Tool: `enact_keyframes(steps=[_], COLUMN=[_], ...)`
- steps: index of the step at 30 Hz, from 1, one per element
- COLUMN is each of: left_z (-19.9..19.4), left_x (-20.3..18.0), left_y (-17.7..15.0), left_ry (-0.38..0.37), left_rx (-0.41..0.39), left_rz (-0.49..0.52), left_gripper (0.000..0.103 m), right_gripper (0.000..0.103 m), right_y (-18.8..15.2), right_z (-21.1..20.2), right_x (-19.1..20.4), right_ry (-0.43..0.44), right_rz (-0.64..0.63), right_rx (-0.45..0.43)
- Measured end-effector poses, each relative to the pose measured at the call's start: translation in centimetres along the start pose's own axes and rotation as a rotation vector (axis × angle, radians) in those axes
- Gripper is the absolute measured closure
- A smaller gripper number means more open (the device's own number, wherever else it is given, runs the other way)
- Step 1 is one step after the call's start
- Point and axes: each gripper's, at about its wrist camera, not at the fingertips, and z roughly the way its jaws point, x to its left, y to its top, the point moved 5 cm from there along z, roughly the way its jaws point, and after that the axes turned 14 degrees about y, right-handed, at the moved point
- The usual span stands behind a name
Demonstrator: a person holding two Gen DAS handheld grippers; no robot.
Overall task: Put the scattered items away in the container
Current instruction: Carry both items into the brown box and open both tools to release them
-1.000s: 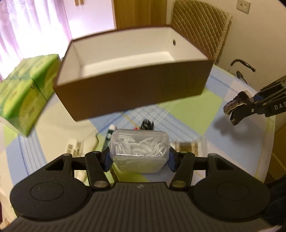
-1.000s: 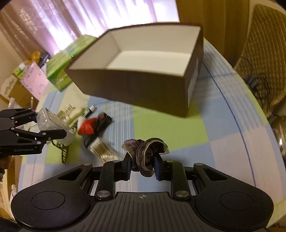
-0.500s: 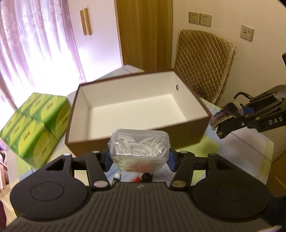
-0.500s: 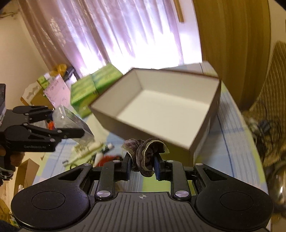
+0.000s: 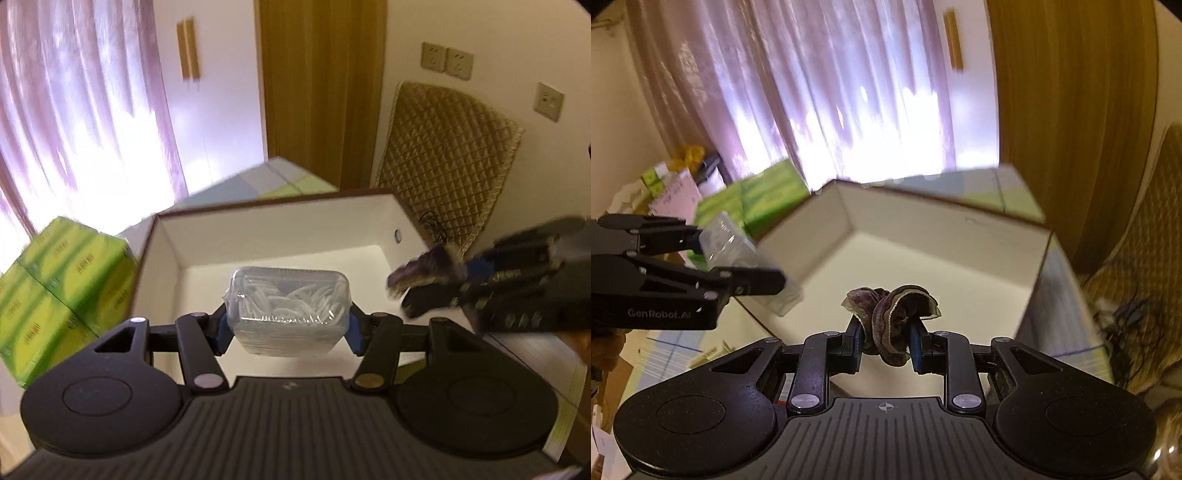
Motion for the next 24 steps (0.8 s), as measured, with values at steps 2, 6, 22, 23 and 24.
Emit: enact_keyframes(steps=[2, 6, 22, 23, 24], left_z=[2.0, 5.8, 11.4, 11.5, 11.3], left_x=[-0.2, -0.6, -1.0, -0.9, -0.8], left_y=[-0.2, -1.0, -3.1, -2.9, -2.8], left_ry=[-0.005, 0.003, 0.029, 0.03, 0.031], left_rx=[0.046, 0.138, 0.352, 0.347, 0.339], left_rz=[-0.011, 0.006, 0.039, 0.039, 0.039], left_gripper=[0.05, 0.05, 0.04, 0.038, 0.034], right_gripper=[0.076, 0.076, 0.075, 0.075, 0.075], right_y=[-0.2, -0.7, -1.3, -1.3, -1.3], right_z=[1.9, 5.3, 8.1, 8.1, 8.0], right_x=[-0.6, -1.6, -4.1, -4.2, -4.2], right_ry=[-0.012, -0.018, -0.052, -0.051, -0.049], right_rz=[0.008, 0.041, 0.089, 0.091, 0.093], right_rx=[0.034, 0.101, 0.203, 0.202, 0.2])
